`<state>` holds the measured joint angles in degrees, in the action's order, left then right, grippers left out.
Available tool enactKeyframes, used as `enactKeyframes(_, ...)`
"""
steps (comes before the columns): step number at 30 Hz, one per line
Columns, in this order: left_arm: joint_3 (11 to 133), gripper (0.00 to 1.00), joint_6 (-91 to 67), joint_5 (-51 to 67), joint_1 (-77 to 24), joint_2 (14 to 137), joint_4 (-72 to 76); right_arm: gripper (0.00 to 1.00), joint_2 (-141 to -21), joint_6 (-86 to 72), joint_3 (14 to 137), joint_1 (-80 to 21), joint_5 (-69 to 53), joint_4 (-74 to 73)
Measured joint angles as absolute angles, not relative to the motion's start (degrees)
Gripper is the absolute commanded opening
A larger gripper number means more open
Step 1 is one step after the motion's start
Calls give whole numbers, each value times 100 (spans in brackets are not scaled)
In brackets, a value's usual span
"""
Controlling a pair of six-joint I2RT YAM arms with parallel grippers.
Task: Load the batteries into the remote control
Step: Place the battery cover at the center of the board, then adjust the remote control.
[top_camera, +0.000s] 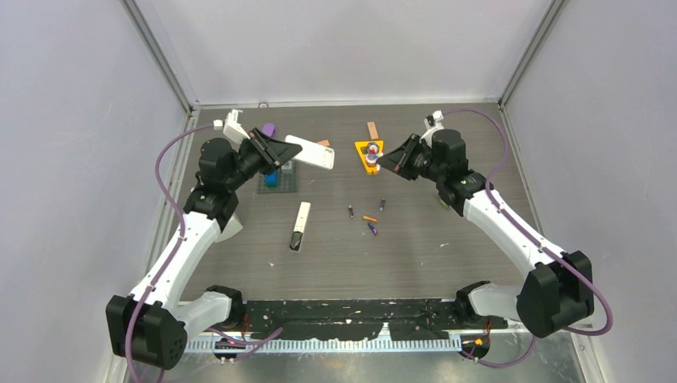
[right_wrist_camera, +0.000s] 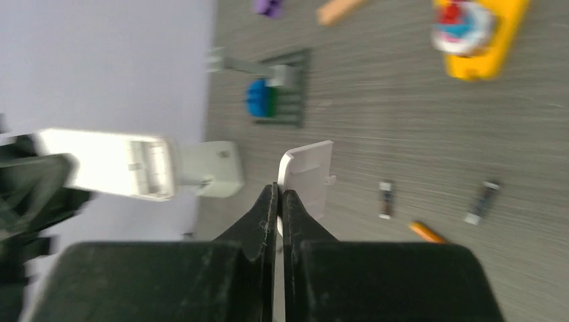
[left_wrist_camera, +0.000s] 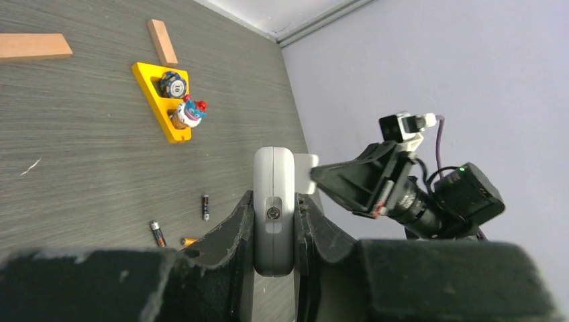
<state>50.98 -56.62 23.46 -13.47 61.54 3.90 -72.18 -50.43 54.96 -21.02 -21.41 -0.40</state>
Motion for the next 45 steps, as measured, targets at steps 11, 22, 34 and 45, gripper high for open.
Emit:
enactKeyframes(11, 4976, 0, -5500, 2567, -1347, 6130, 482, 5, -7673, -3522, 4939, -2093, -43, -2145)
enactKeyframes(22, 4748, 0, -5507, 2827, -1347, 6121, 725, 21, -8774, -3155, 4939, -2093, 685, -2390)
enactKeyframes(34, 4748, 0, -5481, 3138, -1347, 6123, 836, 49, -8890, -3013, 5181, -2154, 615, -2416)
enactKeyframes(45, 4748, 0, -5258, 3380, -1347, 6139, 926, 50, -8796, -2012, 5358, -2965, -701, -1892)
